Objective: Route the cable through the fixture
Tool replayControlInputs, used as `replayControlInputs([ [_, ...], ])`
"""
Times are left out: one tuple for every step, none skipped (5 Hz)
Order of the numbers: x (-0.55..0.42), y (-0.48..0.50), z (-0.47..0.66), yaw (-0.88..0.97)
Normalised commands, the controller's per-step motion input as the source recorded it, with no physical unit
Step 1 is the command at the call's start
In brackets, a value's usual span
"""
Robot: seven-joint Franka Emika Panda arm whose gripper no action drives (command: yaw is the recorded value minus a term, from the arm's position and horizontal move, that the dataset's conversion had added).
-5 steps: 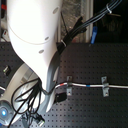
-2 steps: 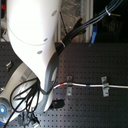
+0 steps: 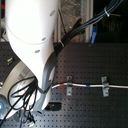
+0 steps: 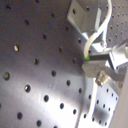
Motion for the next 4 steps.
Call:
replayControlInputs([
  [0.104, -0.082, 0.00, 0.24],
  [0.135, -0.062, -0.09, 0.00],
  [0.113, -0.082, -0.15, 0.14],
  [0.108, -0.053, 0.00, 0.00],
])
